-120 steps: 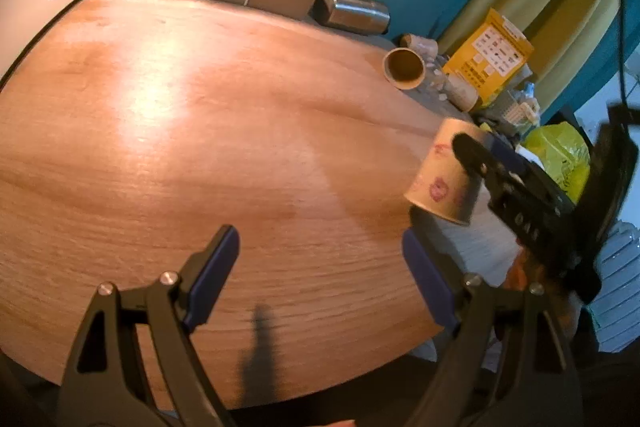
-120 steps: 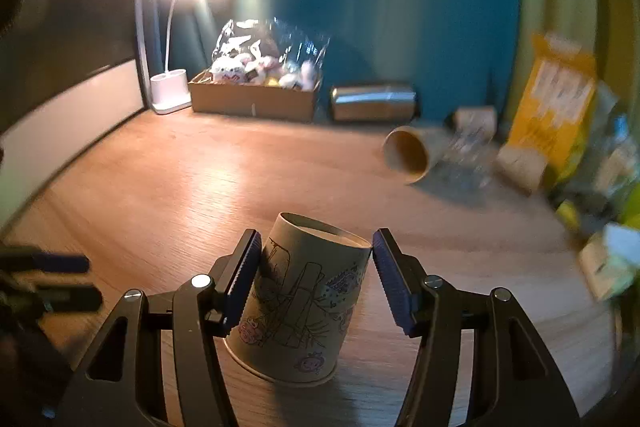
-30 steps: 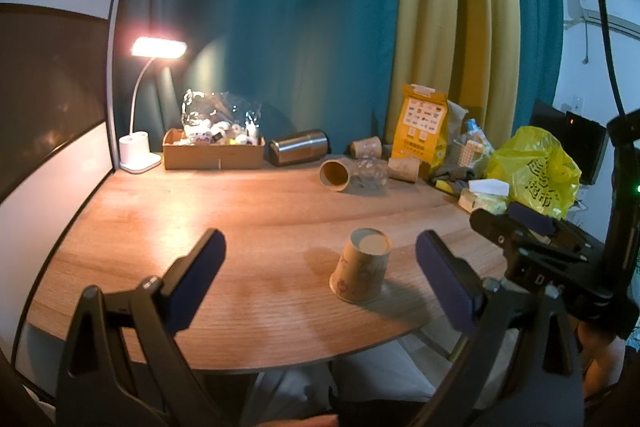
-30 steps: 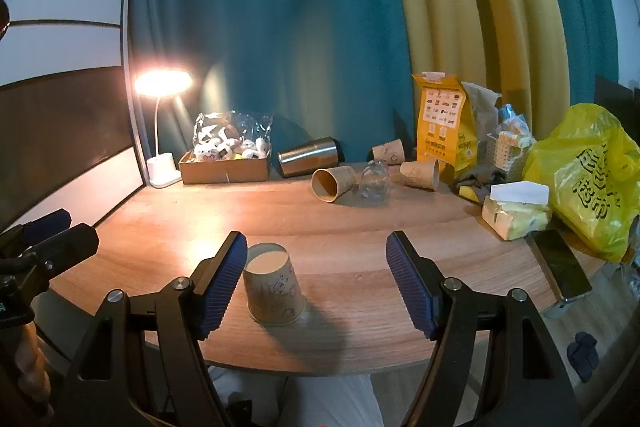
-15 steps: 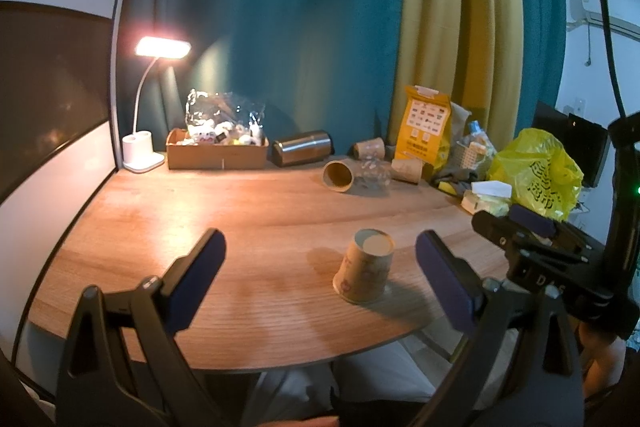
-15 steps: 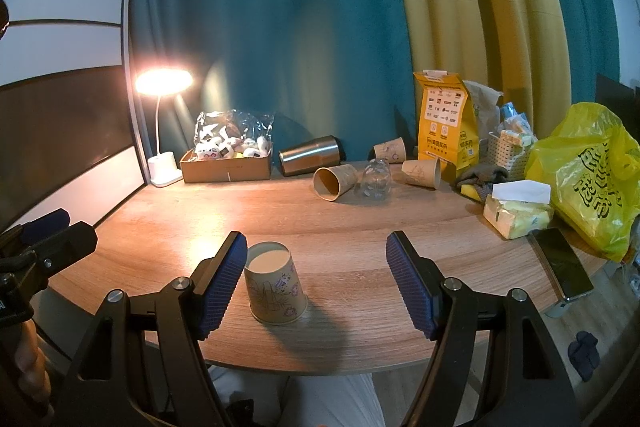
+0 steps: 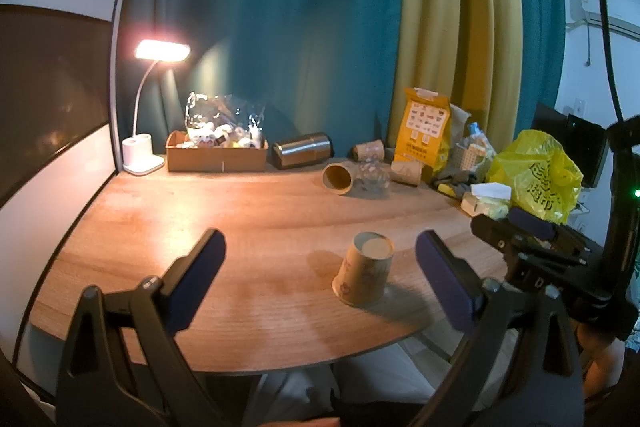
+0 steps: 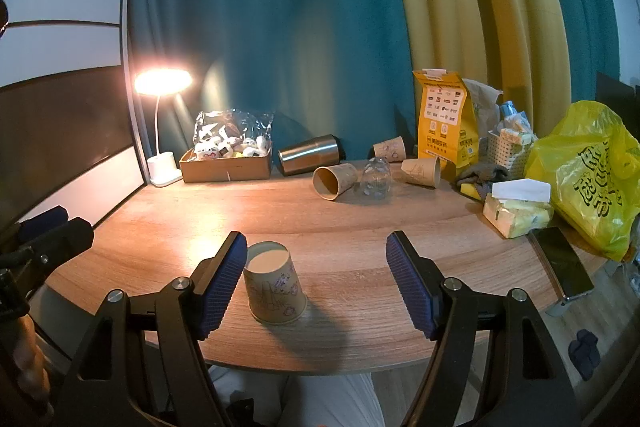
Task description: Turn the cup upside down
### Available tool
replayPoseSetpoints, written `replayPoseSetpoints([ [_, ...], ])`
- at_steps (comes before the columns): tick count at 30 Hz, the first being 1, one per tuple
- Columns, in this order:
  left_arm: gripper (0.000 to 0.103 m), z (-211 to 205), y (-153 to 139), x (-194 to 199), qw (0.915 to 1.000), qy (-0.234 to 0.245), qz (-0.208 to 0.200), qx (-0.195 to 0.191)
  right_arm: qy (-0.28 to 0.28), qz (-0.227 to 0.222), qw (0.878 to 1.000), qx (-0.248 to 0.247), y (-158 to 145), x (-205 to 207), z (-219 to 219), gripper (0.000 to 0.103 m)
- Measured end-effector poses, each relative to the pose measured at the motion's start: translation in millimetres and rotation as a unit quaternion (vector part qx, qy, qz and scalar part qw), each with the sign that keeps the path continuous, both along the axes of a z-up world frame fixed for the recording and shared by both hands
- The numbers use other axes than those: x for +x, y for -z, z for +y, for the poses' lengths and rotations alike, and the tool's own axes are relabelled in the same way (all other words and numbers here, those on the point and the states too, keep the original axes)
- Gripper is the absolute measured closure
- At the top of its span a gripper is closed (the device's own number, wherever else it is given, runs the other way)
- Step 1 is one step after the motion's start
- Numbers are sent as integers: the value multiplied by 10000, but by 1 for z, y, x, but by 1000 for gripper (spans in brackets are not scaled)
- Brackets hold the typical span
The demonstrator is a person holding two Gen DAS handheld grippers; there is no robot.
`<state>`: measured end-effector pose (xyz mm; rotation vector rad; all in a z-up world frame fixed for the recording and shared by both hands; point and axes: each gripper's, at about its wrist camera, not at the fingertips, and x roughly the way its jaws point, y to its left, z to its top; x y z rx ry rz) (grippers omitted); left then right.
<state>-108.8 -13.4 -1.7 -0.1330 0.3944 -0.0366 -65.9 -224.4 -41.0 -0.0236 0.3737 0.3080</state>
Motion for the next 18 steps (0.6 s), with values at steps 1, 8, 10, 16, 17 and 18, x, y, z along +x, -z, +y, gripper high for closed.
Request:
replayPoseSetpoints([
  [1,6,0,0,0,10000,-1,-2,2,-1,4,10000,1,0,-1,0,28],
  [8,6,0,0,1,10000,-15,2,-7,-12,16,10000,5,-1,0,0,28],
  [10,6,1,0,0,10000,-33,13,-32,-24,22,10000,-3,2,0,1,28],
  [16,6,4,-5,3,9999,-101,35,-64,-29,40,10000,8,2,0,1,28],
  [17,6,5,-6,5,9999,-83,37,-69,-26,39,10000,12,3,-1,1,28],
  [18,6,5,-5,4,9999,-81,39,-72,-32,40,10000,9,3,-1,1,28],
])
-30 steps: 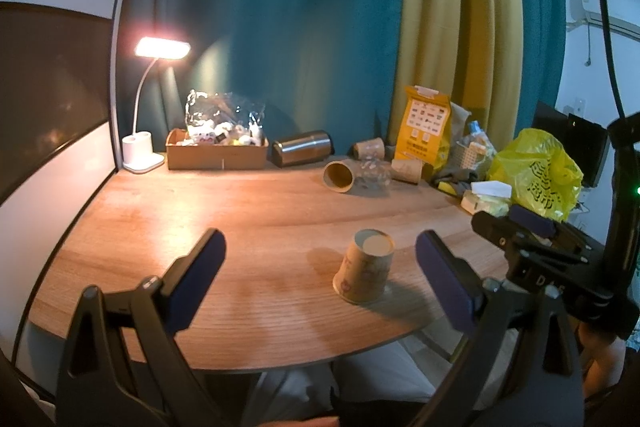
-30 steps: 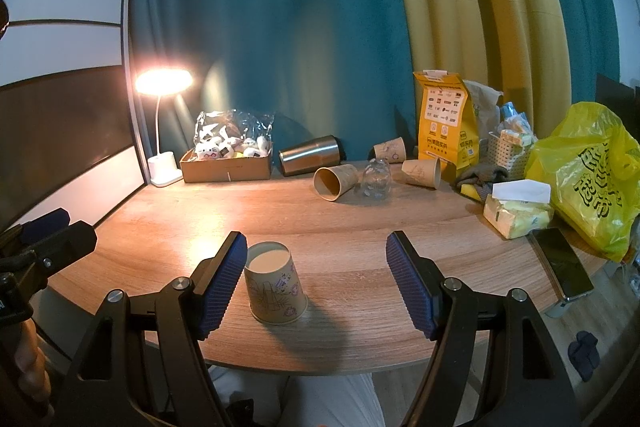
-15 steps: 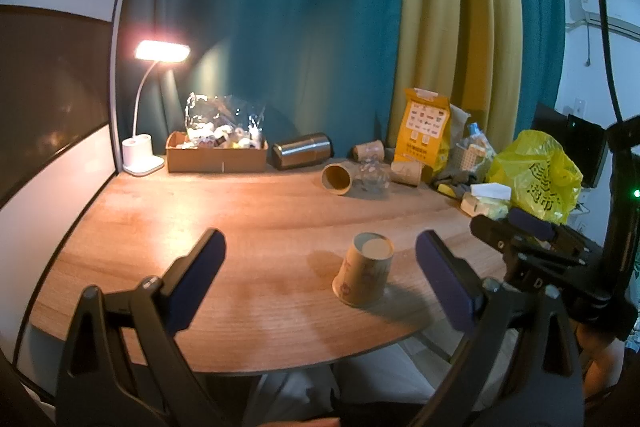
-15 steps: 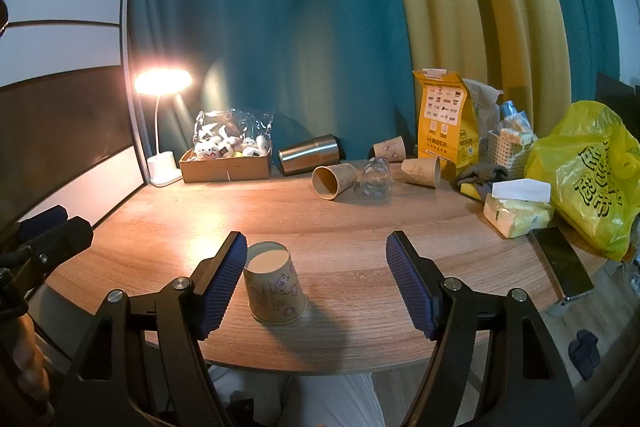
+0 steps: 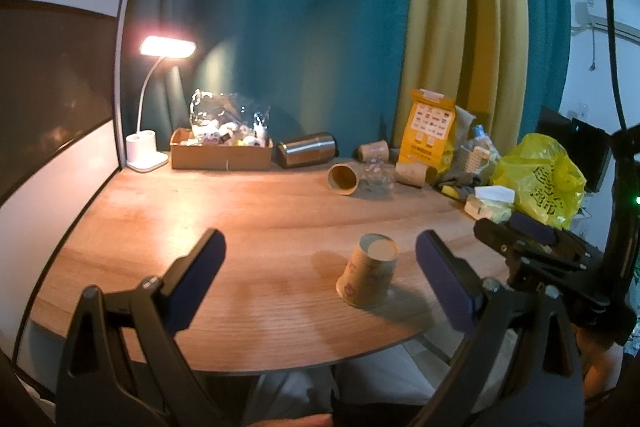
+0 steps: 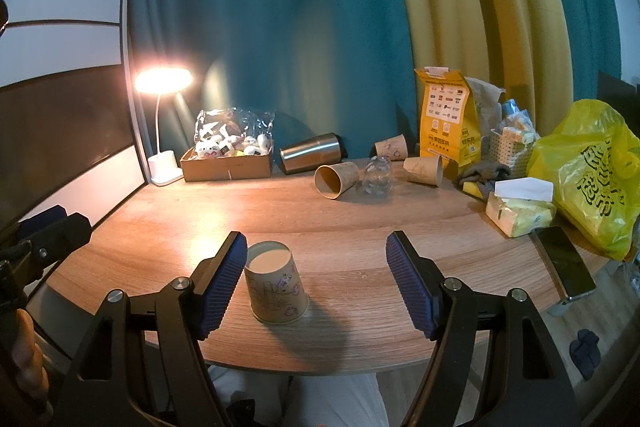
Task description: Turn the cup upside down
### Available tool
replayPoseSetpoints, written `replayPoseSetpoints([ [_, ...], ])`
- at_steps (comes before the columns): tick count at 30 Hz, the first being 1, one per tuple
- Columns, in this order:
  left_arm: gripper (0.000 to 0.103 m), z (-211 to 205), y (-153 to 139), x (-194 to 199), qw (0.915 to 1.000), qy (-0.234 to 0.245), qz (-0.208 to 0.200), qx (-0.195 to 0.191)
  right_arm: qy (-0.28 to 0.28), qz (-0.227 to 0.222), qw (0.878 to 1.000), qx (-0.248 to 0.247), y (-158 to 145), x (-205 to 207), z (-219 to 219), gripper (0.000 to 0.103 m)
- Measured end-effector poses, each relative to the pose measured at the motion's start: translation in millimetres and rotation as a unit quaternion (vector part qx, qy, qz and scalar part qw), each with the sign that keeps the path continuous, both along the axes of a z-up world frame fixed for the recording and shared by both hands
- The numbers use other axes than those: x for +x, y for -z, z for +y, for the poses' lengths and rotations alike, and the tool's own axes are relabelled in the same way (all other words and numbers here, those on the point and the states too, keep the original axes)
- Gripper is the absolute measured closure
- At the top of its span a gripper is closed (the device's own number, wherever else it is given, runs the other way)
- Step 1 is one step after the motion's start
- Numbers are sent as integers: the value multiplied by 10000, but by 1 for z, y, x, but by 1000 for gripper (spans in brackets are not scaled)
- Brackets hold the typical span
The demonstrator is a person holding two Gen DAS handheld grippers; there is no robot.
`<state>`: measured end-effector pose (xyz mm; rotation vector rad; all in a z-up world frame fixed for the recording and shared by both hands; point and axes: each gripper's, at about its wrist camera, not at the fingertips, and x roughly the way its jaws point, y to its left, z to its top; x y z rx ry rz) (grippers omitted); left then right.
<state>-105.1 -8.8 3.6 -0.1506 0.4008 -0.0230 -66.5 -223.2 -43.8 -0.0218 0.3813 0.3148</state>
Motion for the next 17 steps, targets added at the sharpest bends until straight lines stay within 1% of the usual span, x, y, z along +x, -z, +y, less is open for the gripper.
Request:
replayPoseSetpoints([
  [12,6,3,2,1,10000,60,-15,-37,-1,25,10000,-12,0,1,0,28],
  [17,6,11,8,7,9998,48,76,-188,-15,41,10000,-44,2,2,3,28],
])
